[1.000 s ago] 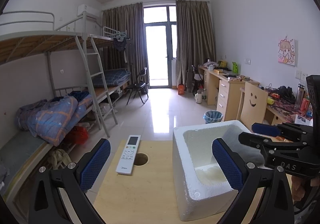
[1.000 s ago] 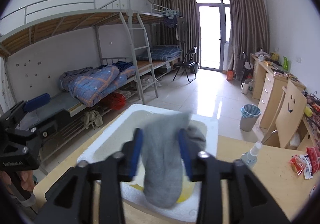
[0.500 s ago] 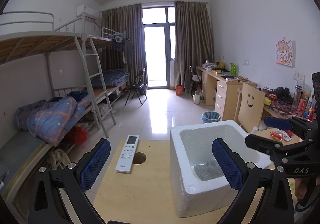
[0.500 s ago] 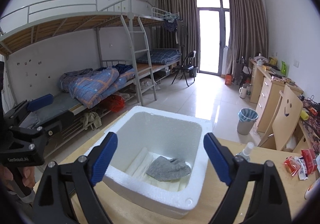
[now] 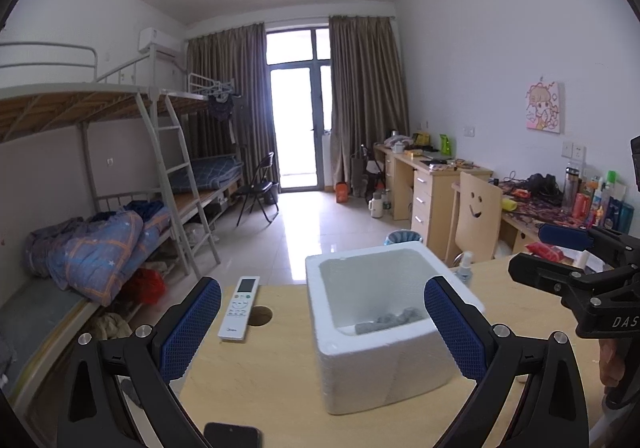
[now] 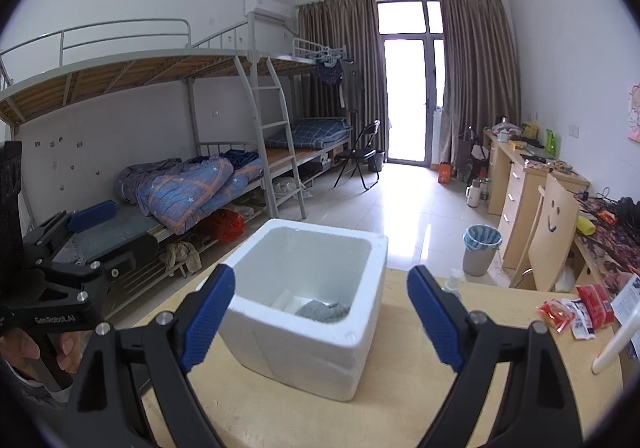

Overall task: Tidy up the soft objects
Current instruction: 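Move both grippers back from the box toward the blue face mask, then reach the left gripper to the blue face mask and grasp it, then lift the mask with the left gripper while the right gripper grasps the snack packet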

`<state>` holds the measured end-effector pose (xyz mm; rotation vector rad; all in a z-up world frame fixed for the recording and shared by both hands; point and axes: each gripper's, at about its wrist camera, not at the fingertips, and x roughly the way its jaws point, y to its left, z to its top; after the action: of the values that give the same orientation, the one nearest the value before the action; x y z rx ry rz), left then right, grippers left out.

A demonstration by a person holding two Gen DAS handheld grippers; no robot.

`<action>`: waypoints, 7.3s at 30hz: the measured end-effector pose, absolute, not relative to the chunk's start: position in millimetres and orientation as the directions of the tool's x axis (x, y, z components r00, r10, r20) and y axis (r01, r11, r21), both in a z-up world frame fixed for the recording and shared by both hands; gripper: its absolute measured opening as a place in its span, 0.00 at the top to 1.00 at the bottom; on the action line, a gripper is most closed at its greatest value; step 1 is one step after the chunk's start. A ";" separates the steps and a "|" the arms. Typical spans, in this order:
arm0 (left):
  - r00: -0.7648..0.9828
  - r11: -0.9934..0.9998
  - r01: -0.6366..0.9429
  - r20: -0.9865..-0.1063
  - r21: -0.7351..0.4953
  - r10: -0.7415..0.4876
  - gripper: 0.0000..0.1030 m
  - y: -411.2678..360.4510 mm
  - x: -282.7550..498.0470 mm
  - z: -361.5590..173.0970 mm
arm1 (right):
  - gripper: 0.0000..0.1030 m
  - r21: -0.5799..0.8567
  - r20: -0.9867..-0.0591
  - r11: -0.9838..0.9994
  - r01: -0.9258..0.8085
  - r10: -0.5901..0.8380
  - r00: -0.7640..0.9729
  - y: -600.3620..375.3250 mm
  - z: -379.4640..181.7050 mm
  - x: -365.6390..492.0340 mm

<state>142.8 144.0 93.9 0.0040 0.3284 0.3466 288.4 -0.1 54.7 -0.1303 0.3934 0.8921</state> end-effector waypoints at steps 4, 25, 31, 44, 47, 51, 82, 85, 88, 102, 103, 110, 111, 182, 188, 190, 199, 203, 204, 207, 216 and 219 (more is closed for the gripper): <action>0.905 0.949 -0.309 -0.286 0.064 0.314 0.01 129.1 124.6 97.3 | 0.07 0.051 -0.354 0.635 -0.771 0.733 0.581 -19.2 56.9 271.6; 0.956 0.961 -0.270 -0.105 0.068 0.276 0.01 63.7 32.2 74.2 | 0.00 0.022 -0.175 0.678 -0.735 0.726 0.665 -98.3 39.2 182.2; 0.963 0.966 -0.257 -0.081 0.030 0.259 0.01 51.6 18.1 44.8 | 0.00 -0.044 -0.141 0.713 -0.700 0.689 0.711 -108.3 19.3 159.5; 0.973 0.973 -0.224 -0.049 0.050 0.226 0.01 26.8 -14.3 -2.8 | 0.00 -0.057 -0.098 0.772 -0.633 0.627 0.773 -140.6 -30.8 126.4; 0.976 0.978 -0.206 -0.069 0.045 0.208 0.01 22.0 -17.3 -10.2 | 0.00 -0.048 -0.107 0.775 -0.630 0.623 0.775 -146.3 -39.5 119.2; 0.977 0.981 -0.189 -0.093 0.045 0.192 0.01 15.9 -19.2 -19.8 | 0.00 -0.058 -0.116 0.785 -0.617 0.608 0.785 -151.0 -50.6 109.9; 0.959 0.999 0.001 -0.283 0.038 0.010 0.01 -45.9 16.0 -43.7 | 0.00 0.038 -0.168 0.876 -0.481 0.480 0.861 -221.7 -69.4 98.1; 0.955 0.999 0.017 -0.297 0.033 -0.006 0.01 -49.4 20.4 -44.2 | 0.00 0.051 -0.179 0.886 -0.460 0.461 0.869 -228.6 -70.7 101.3; 0.952 0.999 0.018 -0.305 0.030 -0.008 0.01 -50.5 27.0 -44.9 | 0.00 0.054 -0.196 0.892 -0.449 0.451 0.871 -230.3 -71.8 105.4; 0.937 1.000 0.015 -0.348 0.006 -0.012 0.01 -40.4 64.5 -53.4 | 0.00 0.051 -0.236 0.895 -0.444 0.443 0.865 -227.1 -74.9 136.7; 0.936 1.000 0.013 -0.351 0.004 -0.011 0.01 -39.5 66.0 -54.3 | 0.00 0.048 -0.240 0.894 -0.446 0.444 0.863 -225.9 -75.7 138.0; 0.923 0.999 0.031 -0.384 0.018 -0.022 0.01 -37.1 85.5 -60.4 | 0.00 0.037 -0.264 0.891 -0.453 0.446 0.855 -221.1 -78.0 151.9; 0.921 0.999 0.033 -0.390 0.019 -0.023 0.01 -36.7 89.0 -61.1 | 0.00 0.038 -0.269 0.890 -0.454 0.447 0.853 -220.6 -78.4 155.2; 0.734 0.976 0.000 -0.664 -0.216 -0.147 0.91 29.8 159.6 -83.1 | 0.00 -0.043 -0.724 0.807 -0.589 0.381 0.575 -103.3 -112.6 338.9; 0.728 0.974 0.011 -0.666 -0.228 -0.165 0.91 29.4 161.1 -83.7 | 0.18 -0.058 -0.728 0.803 -0.593 0.373 0.576 -98.4 -114.2 337.0; 0.729 0.973 0.012 -0.665 -0.230 -0.166 0.91 29.8 161.0 -83.8 | 0.22 -0.054 -0.740 0.805 -0.590 0.365 0.565 -98.4 -116.9 339.0; 0.734 0.971 0.011 -0.658 -0.239 -0.170 0.91 32.6 157.7 -81.7 | 0.38 -0.008 -0.763 0.816 -0.577 0.368 0.531 -102.3 -122.6 341.6; 0.747 0.972 0.017 -0.643 -0.235 -0.168 0.91 32.0 153.3 -76.0 | 0.39 0.022 -0.747 0.820 -0.572 0.394 0.536 -108.7 -115.7 337.9; 0.751 0.972 0.018 -0.639 -0.233 -0.167 0.91 31.5 151.6 -74.4 | 0.39 0.026 -0.741 0.820 -0.572 0.399 0.540 -109.8 -113.4 336.4; 0.758 0.973 0.019 -0.631 -0.230 -0.164 0.91 30.1 147.3 -71.0 | 0.39 0.021 -0.722 0.823 -0.567 0.405 0.561 -112.6 -105.4 331.8; 0.785 0.977 0.012 -0.603 -0.215 -0.142 0.91 27.5 133.1 -59.3 | 0.39 0.009 -0.660 0.823 -0.569 0.432 0.615 -125.1 -78.3 307.7; 0.794 0.978 0.012 -0.592 -0.210 -0.136 0.91 26.9 129.7 -54.8 | 0.39 -0.017 -0.637 0.820 -0.572 0.432 0.639 -126.3 -69.5 297.5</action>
<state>129.7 26.9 -54.8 -0.1999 0.6496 -0.0800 297.5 -126.3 -69.5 -0.2254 0.6633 0.5780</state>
